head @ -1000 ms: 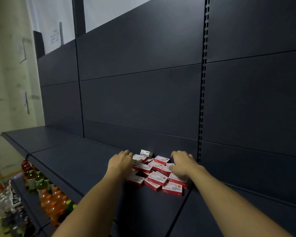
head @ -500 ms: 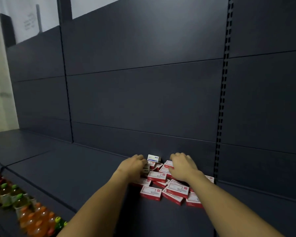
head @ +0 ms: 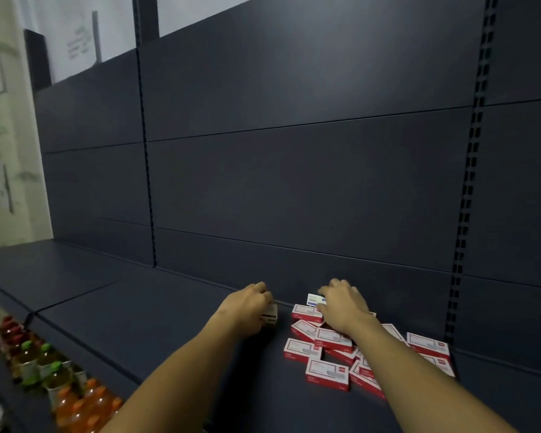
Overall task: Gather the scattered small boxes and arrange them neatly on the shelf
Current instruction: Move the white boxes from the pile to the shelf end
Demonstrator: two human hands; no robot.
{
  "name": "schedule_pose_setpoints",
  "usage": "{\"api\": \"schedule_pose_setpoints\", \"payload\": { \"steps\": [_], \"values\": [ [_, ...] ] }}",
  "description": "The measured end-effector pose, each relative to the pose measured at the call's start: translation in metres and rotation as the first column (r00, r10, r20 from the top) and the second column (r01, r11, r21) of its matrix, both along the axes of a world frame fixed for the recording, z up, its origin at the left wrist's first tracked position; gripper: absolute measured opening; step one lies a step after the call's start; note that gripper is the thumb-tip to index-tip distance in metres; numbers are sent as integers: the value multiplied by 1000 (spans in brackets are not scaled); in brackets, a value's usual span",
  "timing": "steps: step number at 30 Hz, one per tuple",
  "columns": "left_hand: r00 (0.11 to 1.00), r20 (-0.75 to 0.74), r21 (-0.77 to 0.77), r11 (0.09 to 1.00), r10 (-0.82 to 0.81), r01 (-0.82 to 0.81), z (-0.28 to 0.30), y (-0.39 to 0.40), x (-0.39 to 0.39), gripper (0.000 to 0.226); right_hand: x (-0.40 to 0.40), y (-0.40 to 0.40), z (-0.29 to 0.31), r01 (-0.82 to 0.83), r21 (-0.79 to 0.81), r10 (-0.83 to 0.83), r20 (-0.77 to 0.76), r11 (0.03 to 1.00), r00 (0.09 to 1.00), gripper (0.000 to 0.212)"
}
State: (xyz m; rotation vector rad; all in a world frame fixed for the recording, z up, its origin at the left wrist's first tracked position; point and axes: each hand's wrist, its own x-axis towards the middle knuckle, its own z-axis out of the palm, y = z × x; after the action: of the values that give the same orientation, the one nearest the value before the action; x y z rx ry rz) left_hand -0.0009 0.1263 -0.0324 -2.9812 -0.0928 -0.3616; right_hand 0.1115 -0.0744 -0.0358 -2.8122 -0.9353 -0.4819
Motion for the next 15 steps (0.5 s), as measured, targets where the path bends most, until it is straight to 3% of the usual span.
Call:
{"api": "schedule_pose_setpoints", "payload": {
  "steps": [8, 15],
  "values": [
    [1000, 4, -33, 999, 22, -22, -4, 26, -5, 46, -2, 14, 1, 101, 62, -96, -75, 993, 993, 41],
    [994, 102, -173, 985, 31, -13, -3, 19, 3, 48, -9, 13, 4, 155, 151, -125, -188, 976, 974, 38]
  ]
}}
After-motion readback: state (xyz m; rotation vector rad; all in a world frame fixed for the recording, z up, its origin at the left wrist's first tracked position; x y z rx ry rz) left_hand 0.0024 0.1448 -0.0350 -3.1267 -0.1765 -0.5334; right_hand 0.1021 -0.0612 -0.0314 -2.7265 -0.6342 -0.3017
